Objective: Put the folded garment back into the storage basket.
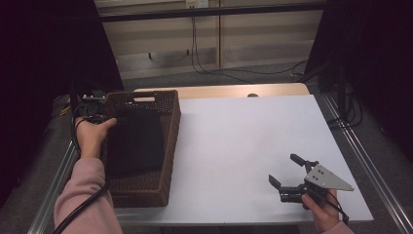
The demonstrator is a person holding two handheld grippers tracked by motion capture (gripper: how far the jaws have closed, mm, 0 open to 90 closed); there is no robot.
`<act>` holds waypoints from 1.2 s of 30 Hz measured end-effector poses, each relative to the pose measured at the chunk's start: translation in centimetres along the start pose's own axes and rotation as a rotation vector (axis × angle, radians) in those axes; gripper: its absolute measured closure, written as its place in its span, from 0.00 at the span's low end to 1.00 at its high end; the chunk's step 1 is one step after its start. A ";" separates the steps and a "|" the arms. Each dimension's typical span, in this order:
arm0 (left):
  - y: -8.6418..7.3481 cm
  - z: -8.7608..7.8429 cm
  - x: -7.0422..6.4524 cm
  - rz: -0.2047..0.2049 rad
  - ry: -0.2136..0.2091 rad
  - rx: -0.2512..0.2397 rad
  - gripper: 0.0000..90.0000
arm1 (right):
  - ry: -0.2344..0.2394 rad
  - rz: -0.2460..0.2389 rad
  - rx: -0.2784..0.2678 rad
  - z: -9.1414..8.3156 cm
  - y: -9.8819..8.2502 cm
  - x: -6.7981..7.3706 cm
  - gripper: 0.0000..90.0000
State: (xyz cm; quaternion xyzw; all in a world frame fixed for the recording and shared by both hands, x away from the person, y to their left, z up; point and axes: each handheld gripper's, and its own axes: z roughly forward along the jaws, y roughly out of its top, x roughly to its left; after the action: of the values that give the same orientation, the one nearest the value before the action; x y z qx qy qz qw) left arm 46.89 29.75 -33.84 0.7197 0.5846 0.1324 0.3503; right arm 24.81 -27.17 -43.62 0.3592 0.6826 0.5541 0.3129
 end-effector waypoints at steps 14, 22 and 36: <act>-0.1 -1.5 0.8 -0.017 0.062 -0.079 0.53 | 0.010 -0.001 -0.005 0.1 0.0 0.0 0.01; -1.3 -2.6 -0.1 -0.025 0.011 -0.159 0.34 | 0.006 -0.004 -0.009 -0.1 0.1 0.1 0.01; -3.8 -2.9 -3.4 0.044 -0.084 -0.248 0.21 | 0.005 -0.009 -0.006 0.0 0.1 0.2 0.01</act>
State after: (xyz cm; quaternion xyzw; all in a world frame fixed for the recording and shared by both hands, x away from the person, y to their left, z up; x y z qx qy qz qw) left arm 41.34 27.86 -33.54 0.6883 0.5329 0.1811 0.4577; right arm 24.68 -26.99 -43.51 0.3538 0.6834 0.5557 0.3147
